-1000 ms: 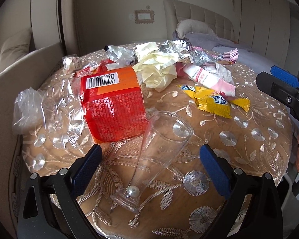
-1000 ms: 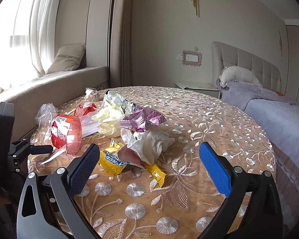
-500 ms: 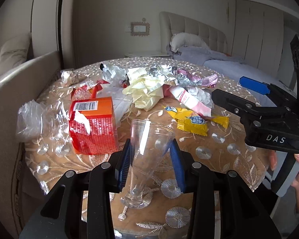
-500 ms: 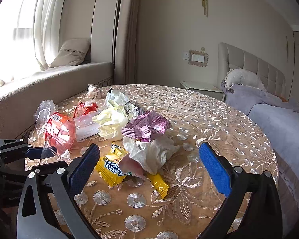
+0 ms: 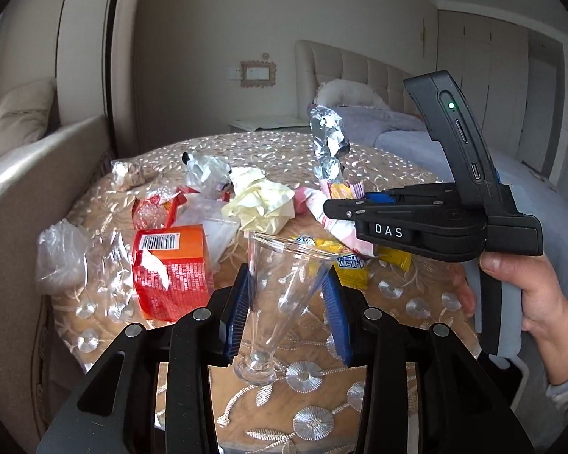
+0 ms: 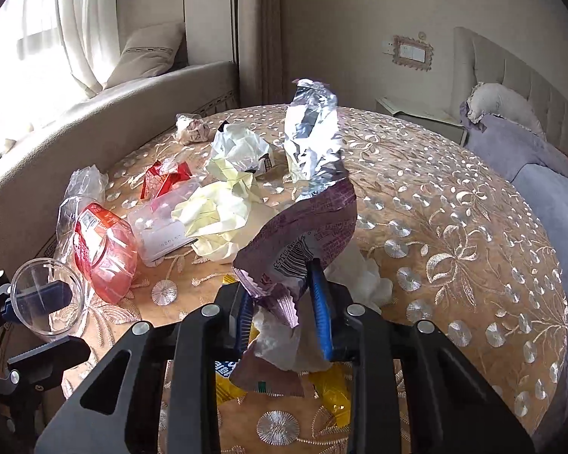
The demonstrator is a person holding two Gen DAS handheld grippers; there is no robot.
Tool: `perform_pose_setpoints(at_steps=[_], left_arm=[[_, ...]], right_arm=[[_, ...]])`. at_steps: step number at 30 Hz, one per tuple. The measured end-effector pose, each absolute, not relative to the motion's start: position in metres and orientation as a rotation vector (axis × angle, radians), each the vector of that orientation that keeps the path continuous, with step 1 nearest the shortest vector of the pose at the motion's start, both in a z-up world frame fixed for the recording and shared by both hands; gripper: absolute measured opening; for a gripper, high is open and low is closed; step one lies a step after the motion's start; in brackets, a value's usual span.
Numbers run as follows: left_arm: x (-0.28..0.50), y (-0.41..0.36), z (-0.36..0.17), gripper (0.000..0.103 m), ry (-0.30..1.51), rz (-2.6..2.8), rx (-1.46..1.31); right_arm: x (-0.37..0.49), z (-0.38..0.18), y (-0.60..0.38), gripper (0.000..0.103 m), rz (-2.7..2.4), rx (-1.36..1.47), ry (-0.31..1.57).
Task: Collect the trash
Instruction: 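Grasp the clear plastic cup with the left tool while the right tool grasps the foil-and-purple wrapper, then carry the cup and wrapper in both tools over the white bin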
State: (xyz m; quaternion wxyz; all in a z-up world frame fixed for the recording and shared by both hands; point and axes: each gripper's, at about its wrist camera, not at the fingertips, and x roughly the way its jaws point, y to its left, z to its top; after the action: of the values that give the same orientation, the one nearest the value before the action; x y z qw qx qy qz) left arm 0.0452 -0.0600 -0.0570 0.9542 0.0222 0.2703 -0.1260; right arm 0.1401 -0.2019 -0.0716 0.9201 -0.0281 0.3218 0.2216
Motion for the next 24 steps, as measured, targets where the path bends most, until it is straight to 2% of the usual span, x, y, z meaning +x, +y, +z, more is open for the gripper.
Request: perform_pose_setpoints(at_steps=[5,13,24], left_arm=[[0.039,-0.059,-0.055,0.037,0.539,-0.255,0.039],[0.027,-0.071,-0.041,0.037,0.492,-0.287,0.035],[0.004,-0.125,-0.037,0.037,0.467,-0.447,0.055]], right_arm=[[0.113,-0.052,-0.221,0.019,0.487,0.012,0.54],[0.074,-0.013,-0.264,0.019,0.526,0.117,0.419],[-0.004,-0.022,-0.318,0.019,0.421,0.017,0.386]])
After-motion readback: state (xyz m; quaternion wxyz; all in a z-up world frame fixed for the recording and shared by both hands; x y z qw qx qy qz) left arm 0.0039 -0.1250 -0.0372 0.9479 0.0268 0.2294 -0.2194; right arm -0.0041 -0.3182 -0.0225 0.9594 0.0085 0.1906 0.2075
